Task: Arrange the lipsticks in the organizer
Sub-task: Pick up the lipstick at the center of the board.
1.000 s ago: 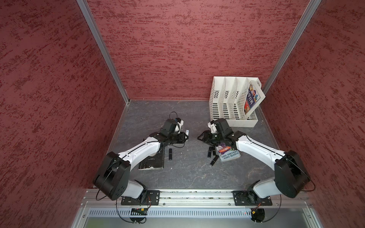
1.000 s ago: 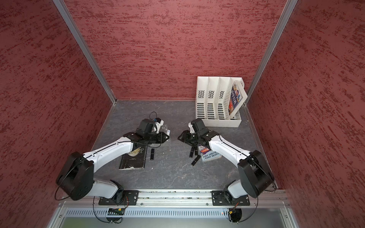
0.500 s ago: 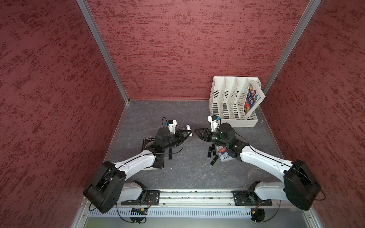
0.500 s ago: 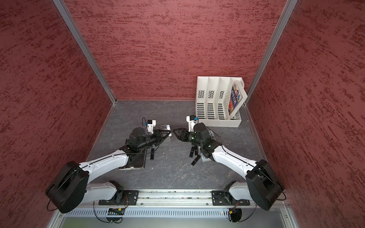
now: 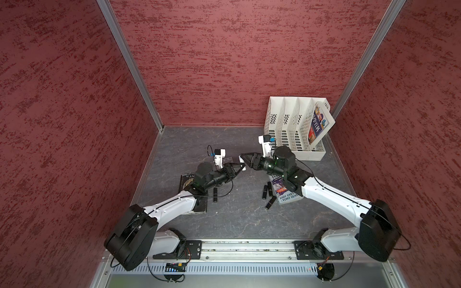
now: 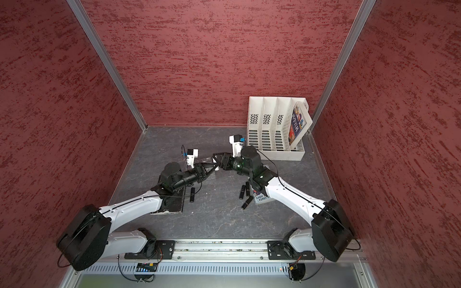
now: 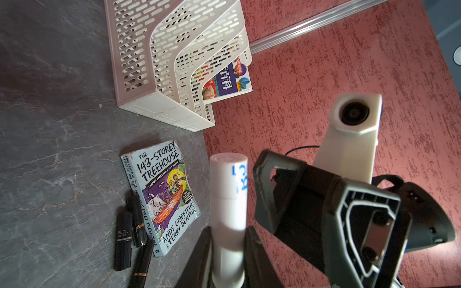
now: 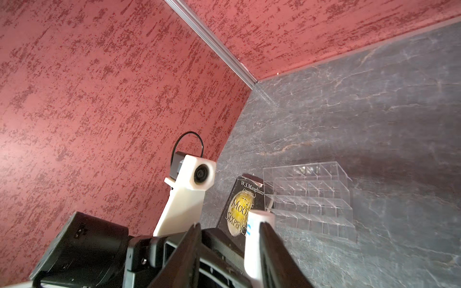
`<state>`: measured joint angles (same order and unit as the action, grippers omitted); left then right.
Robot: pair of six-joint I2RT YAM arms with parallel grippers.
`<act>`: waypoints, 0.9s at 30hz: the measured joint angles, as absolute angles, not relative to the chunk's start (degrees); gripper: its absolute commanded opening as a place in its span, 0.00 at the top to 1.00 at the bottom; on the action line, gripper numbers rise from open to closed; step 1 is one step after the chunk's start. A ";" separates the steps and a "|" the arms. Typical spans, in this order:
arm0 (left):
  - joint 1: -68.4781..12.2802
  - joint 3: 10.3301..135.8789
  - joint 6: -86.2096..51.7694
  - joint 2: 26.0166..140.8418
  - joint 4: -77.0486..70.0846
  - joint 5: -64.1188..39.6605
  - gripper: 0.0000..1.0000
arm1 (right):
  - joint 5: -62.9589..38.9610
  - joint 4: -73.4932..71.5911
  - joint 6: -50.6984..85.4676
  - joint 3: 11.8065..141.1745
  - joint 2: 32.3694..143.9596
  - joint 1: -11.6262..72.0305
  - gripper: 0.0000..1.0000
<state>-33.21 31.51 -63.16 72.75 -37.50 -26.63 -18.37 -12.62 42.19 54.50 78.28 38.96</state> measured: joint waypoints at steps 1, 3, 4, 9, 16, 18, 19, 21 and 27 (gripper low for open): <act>-33.43 31.51 -62.08 72.36 -37.32 -26.94 0.83 | -18.70 -11.86 41.98 54.94 78.28 38.96 0.64; -33.71 31.51 -60.10 71.20 -36.69 -26.96 0.83 | -19.14 -10.26 41.54 55.46 78.28 38.96 0.64; -33.71 31.48 -59.18 70.54 -36.21 -26.96 0.83 | -19.22 -9.23 41.32 55.75 78.28 38.96 0.65; -33.82 31.40 -55.37 68.10 -34.24 -26.96 0.84 | -19.42 -4.43 40.14 56.95 78.28 38.96 0.65; -34.09 31.40 -51.55 67.90 -31.97 -27.00 0.83 | -22.63 -1.93 39.86 58.00 79.22 39.07 0.73; -34.17 31.40 -50.50 67.83 -31.16 -27.00 0.83 | -23.75 -1.74 39.83 58.19 79.88 39.07 0.75; -34.20 31.40 -50.17 67.68 -30.65 -26.96 0.82 | -24.14 -1.72 39.83 58.22 80.23 39.07 0.75; -34.11 31.40 -49.76 67.35 -29.52 -26.87 0.82 | -24.56 -1.78 39.81 58.24 80.60 39.07 0.79; -33.91 31.40 -49.41 65.82 -26.61 -27.07 0.39 | -25.71 -2.81 39.46 58.24 81.01 39.07 0.83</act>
<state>-33.91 31.40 -49.41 65.82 -26.61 -27.07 -25.71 -2.81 39.46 58.24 81.01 39.07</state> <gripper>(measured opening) 0.469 0.236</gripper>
